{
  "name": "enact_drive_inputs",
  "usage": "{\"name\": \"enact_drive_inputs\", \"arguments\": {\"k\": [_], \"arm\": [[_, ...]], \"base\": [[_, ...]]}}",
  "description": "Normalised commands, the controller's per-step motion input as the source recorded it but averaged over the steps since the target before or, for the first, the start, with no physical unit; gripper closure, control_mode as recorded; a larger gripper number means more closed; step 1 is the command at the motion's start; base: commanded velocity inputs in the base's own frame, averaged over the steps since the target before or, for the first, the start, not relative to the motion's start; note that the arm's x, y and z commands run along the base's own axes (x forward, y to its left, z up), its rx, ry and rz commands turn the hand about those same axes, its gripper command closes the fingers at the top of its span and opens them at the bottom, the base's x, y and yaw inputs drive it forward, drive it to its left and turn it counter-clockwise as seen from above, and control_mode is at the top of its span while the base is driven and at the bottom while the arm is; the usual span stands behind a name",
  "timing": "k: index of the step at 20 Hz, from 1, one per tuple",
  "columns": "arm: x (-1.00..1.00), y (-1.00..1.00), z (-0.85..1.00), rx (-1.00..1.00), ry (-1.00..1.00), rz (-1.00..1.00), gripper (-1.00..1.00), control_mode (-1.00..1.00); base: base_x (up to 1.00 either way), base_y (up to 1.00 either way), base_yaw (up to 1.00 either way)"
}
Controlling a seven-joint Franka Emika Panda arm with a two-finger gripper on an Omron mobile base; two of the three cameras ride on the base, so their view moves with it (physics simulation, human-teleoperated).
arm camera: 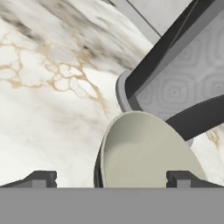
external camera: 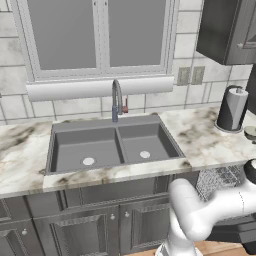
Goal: Pick up the cup and bowl from the counter, place them in the dishwasher, and close the dishwasher door.
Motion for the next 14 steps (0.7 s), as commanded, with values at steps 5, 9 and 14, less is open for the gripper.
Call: {"name": "enact_drive_inputs", "arguments": {"k": [5, 9, 14], "arm": [[0.29, -0.29, -0.18, 0.0, 0.04, 0.05, -1.0, -1.0], [0.22, -0.24, -0.18, 0.0, 0.03, 0.06, 1.0, -1.0], [0.04, -0.22, -0.02, 0.0, 0.0, 0.07, 1.0, -1.0]], "base": [[0.0, 0.0, 0.0], [0.0, 0.0, 0.0], [0.0, 0.0, 0.0]]}}
